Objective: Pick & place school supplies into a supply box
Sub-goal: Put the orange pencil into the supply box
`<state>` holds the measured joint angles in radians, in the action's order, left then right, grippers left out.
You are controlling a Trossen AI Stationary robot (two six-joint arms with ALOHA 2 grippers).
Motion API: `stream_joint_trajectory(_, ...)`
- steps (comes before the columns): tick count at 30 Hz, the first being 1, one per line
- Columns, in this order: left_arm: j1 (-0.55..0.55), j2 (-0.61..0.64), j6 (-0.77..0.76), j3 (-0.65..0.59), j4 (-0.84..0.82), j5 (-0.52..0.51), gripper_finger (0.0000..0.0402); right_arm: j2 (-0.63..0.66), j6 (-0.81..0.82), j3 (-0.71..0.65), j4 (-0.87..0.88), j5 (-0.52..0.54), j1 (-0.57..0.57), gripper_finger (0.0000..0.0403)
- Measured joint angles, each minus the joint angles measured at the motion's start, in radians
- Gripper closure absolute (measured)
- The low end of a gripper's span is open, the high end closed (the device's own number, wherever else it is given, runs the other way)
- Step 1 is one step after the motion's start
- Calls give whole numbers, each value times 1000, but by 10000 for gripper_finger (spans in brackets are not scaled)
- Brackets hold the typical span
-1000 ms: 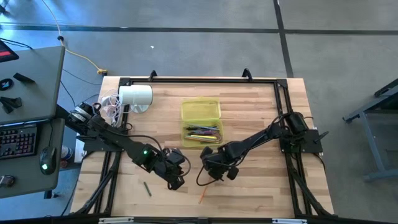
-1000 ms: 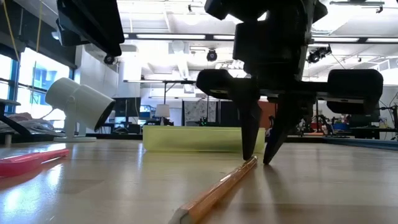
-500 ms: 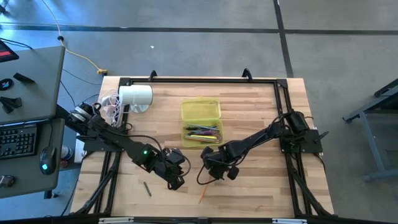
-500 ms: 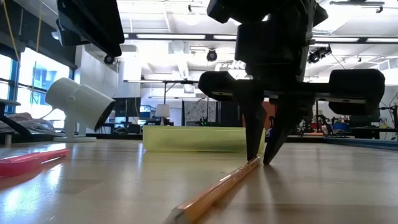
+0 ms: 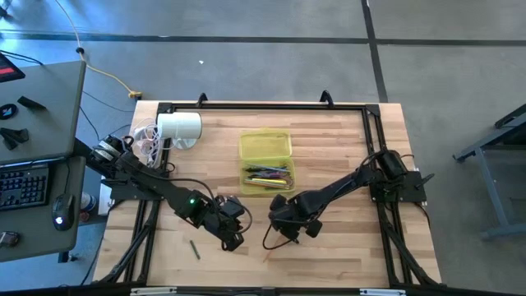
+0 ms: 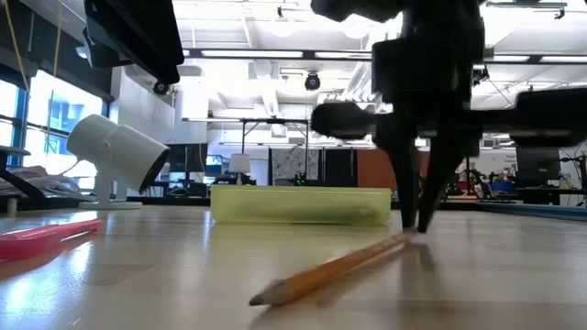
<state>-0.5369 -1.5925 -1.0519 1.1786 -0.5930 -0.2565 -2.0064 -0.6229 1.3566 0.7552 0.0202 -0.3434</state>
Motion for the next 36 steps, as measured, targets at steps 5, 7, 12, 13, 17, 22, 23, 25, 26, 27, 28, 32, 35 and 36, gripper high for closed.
stream_joint_trajectory(5, 0, 0, 0, 0, 0, 0, 275, 2, 62, 87, 124, 117, -14, 396)
stream_joint_trajectory(7, 0, 0, 0, 0, 0, 0, 275, 2, 94, 119, 185, 162, -8, 399)
stream_joint_trajectory(12, 0, 0, 0, 0, 0, 0, 275, 2, 148, 191, 343, 281, 28, 399)
stream_joint_trajectory(13, 0, 0, 0, 0, 0, -4, 275, 2, 152, 203, 367, 311, 37, 400)
stream_joint_trajectory(17, 0, 0, 9, 0, 0, -40, 275, 21, 174, 229, 408, 421, 87, 400)
stream_joint_trajectory(22, -7, 0, 26, 0, -1, -44, 275, 83, 202, 229, 405, 425, 175, 401)
stream_joint_trajectory(23, -12, 0, 30, 0, -1, -47, 275, 95, 221, 229, 399, 425, 195, 401)
stream_joint_trajectory(25, -15, 0, 44, 0, 0, -47, 275, 107, 262, 227, 371, 415, 237, 401)
stream_joint_trajectory(26, -16, 0, 51, 0, 0, -47, 275, 112, 281, 215, 340, 409, 257, 400)
stream_joint_trajectory(27, -16, 0, 53, 0, 0, -48, 275, 113, 299, 201, 307, 394, 278, 400)
stream_joint_trajectory(28, -17, 0, 53, 0, 0, -49, 275, 113, 314, 183, 275, 374, 298, 399)
stream_joint_trajectory(32, -20, 0, 53, 0, -1, -53, 275, 113, 303, 70, 172, 285, 362, 401)
stream_joint_trajectory(35, -21, 0, 53, 0, 0, -55, 275, 111, 261, -2, 140, 262, 382, 400)
stream_joint_trajectory(36, -21, 0, 53, 0, -1, -64, 275, 111, 259, -19, 124, 267, 385, 398)
